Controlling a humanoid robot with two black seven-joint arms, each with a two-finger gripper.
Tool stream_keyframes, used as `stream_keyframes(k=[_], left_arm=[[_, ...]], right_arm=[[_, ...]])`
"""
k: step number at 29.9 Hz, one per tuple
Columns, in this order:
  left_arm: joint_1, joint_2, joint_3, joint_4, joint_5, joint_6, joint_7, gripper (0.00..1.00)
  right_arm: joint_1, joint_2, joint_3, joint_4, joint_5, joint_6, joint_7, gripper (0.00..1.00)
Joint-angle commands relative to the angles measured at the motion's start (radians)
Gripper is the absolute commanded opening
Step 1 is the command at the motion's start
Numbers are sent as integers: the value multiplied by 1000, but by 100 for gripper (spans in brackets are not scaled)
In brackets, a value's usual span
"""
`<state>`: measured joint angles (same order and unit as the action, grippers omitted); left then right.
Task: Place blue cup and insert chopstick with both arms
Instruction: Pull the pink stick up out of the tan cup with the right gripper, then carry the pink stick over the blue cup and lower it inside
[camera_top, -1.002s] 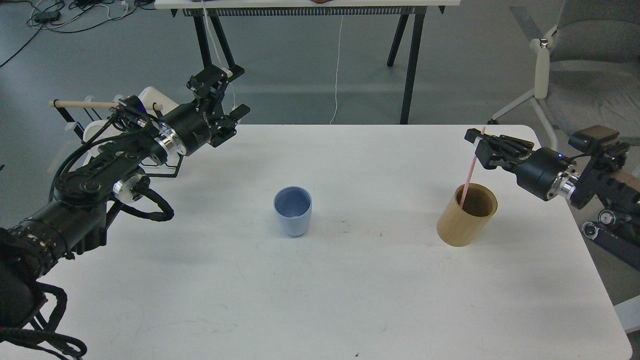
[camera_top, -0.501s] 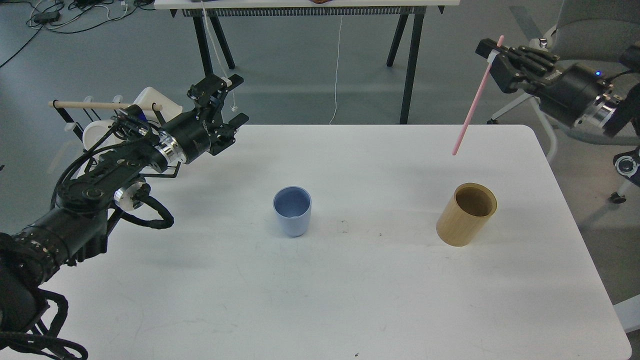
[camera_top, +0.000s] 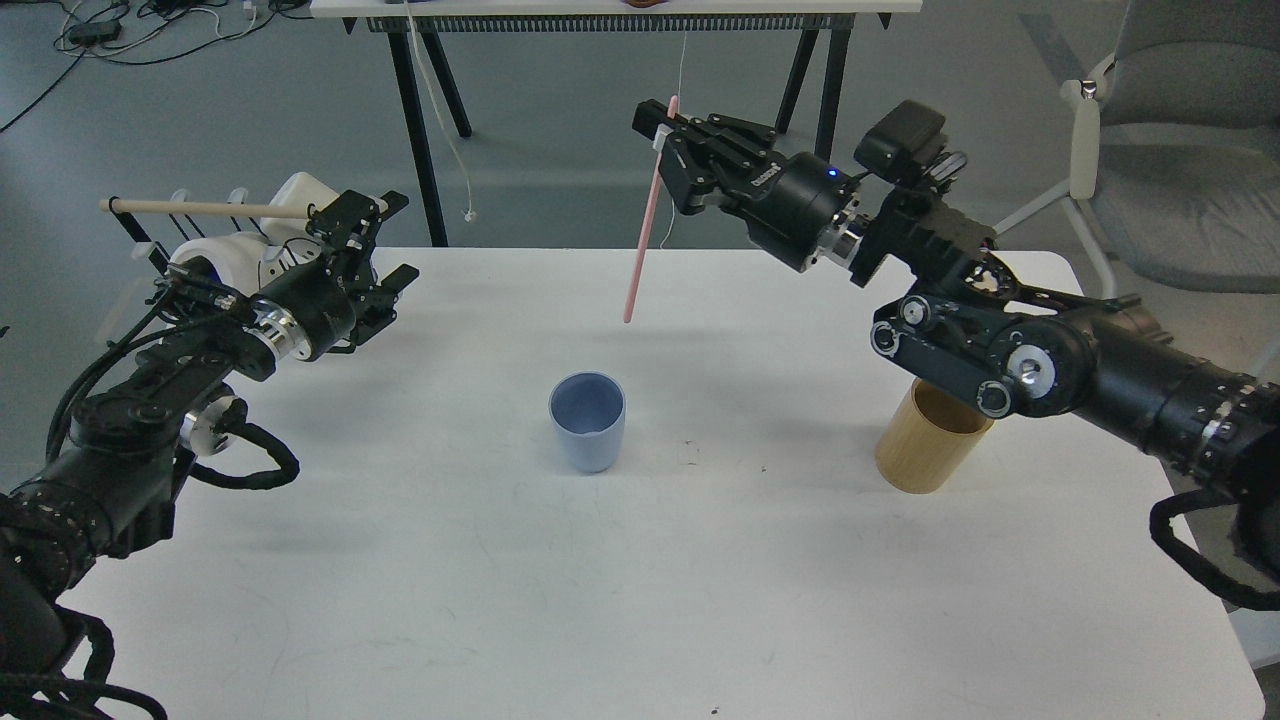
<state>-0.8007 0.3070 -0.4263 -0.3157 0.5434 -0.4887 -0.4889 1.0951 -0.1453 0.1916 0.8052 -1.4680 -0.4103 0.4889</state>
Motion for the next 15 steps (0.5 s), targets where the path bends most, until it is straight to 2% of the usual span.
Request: stream_keyframes(k=[1, 4, 15], left_arm=[[1, 1, 1, 20, -17, 0, 0, 99], [3, 1, 1, 20, -17, 0, 0, 99], [3, 0, 1, 20, -17, 0, 0, 99]], right_arm=[[2, 107, -47, -75, 0, -27, 0, 0], [-1, 145, -76, -104, 0, -47, 0, 0], [-24, 145, -139, -219, 1, -78, 0, 0]])
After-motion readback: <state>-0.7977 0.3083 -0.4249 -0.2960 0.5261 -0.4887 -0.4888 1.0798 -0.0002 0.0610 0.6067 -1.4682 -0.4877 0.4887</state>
